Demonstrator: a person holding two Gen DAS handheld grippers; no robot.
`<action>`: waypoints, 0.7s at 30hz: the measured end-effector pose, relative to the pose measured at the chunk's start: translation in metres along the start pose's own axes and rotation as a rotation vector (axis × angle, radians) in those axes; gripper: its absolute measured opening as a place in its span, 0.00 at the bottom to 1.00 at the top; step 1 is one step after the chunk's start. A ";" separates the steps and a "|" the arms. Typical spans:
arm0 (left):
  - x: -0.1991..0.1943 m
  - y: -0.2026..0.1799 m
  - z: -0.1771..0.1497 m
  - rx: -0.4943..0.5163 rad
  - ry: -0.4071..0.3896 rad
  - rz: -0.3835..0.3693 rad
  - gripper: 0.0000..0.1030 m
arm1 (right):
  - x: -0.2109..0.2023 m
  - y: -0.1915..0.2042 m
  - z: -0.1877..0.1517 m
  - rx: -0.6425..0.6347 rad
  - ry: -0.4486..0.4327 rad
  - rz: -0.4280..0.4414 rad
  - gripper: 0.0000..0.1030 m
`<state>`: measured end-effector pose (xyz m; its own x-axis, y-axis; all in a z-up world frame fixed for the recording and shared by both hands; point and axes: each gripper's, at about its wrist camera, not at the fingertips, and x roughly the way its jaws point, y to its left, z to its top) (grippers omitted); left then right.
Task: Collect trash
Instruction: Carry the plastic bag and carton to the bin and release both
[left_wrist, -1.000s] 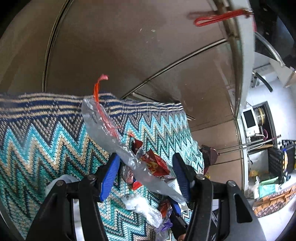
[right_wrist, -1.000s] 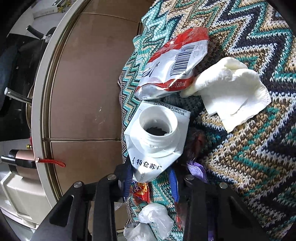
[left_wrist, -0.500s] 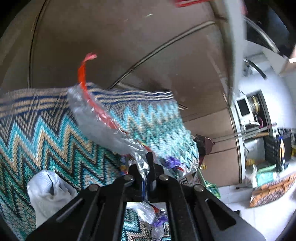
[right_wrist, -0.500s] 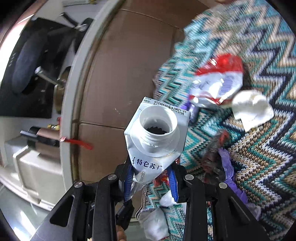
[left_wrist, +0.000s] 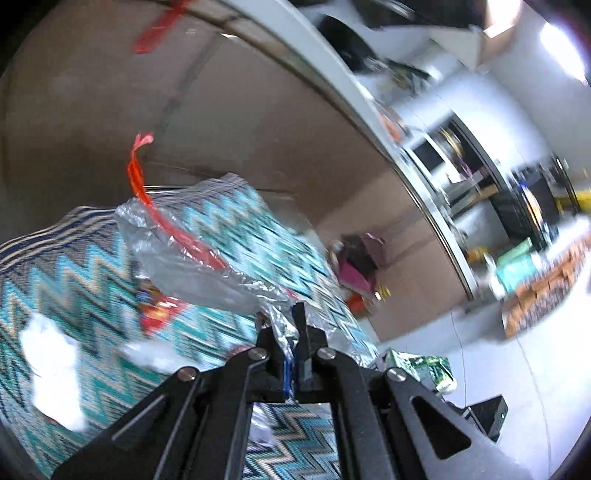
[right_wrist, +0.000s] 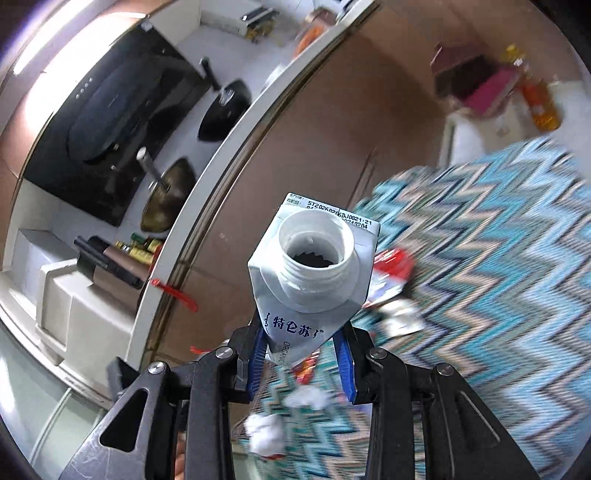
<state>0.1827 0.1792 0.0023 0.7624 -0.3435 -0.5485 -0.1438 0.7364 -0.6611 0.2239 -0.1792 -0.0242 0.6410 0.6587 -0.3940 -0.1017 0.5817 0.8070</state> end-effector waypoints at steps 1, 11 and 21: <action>0.005 -0.017 -0.006 0.030 0.016 -0.016 0.00 | -0.012 -0.008 0.004 -0.001 -0.018 -0.018 0.33; 0.094 -0.168 -0.104 0.319 0.254 -0.141 0.00 | -0.133 -0.117 0.029 0.046 -0.195 -0.304 0.32; 0.222 -0.282 -0.241 0.537 0.510 -0.170 0.00 | -0.186 -0.244 0.045 0.161 -0.200 -0.588 0.33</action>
<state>0.2407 -0.2451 -0.0569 0.3419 -0.6087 -0.7160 0.3760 0.7868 -0.4894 0.1641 -0.4654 -0.1283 0.6858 0.1403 -0.7141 0.4162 0.7293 0.5430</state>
